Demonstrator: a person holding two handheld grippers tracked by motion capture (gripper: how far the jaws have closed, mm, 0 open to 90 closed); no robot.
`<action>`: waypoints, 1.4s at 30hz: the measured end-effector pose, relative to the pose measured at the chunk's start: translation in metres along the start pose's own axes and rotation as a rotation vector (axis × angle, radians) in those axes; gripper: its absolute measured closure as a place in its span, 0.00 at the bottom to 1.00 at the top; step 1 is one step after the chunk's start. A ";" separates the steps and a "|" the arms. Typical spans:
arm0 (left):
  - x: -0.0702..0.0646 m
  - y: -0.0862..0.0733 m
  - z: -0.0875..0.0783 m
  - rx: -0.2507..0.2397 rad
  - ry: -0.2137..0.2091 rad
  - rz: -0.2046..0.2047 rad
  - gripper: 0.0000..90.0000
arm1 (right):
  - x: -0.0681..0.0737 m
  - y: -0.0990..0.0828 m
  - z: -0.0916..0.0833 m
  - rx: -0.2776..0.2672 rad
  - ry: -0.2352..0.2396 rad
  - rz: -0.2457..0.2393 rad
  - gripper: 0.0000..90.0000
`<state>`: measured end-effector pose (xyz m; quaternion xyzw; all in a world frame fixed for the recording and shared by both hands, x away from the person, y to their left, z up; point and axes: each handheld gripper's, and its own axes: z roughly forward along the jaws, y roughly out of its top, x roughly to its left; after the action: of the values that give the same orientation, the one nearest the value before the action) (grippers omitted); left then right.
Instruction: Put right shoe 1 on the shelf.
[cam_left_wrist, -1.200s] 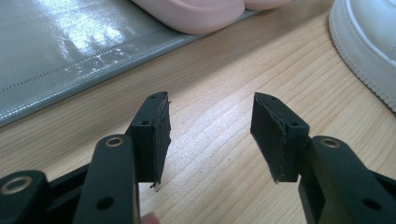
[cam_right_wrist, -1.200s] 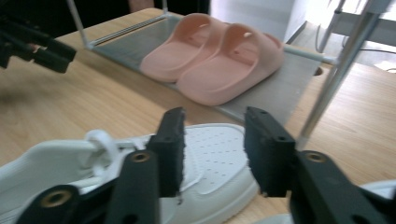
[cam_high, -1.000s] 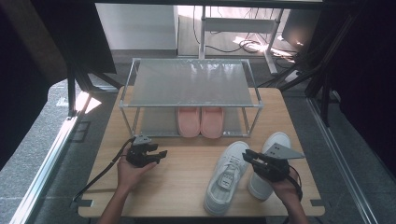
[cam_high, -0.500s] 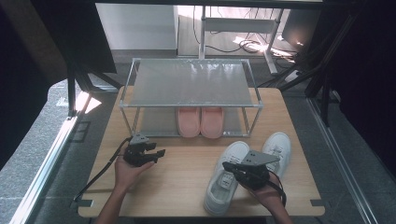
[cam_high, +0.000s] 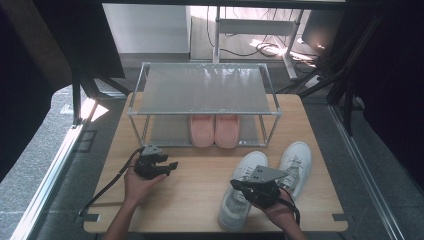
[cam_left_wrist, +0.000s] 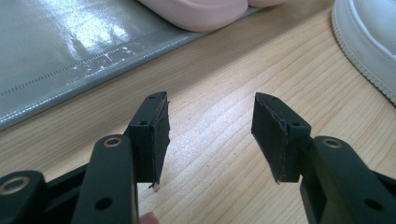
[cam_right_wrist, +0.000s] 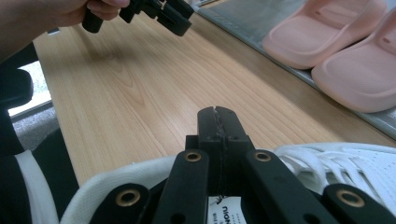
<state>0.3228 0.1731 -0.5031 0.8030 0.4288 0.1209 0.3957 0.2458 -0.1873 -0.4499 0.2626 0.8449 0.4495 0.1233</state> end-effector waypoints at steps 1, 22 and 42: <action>0.000 0.000 0.000 0.000 0.001 0.000 0.53 | 0.002 0.001 0.001 0.001 0.003 -0.004 1.00; 0.000 -0.001 0.002 0.015 0.008 0.005 0.53 | 0.040 0.003 0.031 0.102 0.093 -0.106 1.00; 0.001 -0.002 0.001 0.013 0.011 0.002 0.53 | 0.033 -0.001 0.033 0.171 0.085 -0.074 1.00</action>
<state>0.3233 0.1740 -0.5052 0.8055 0.4309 0.1228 0.3879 0.2326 -0.1460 -0.4688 0.2214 0.8937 0.3816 0.0812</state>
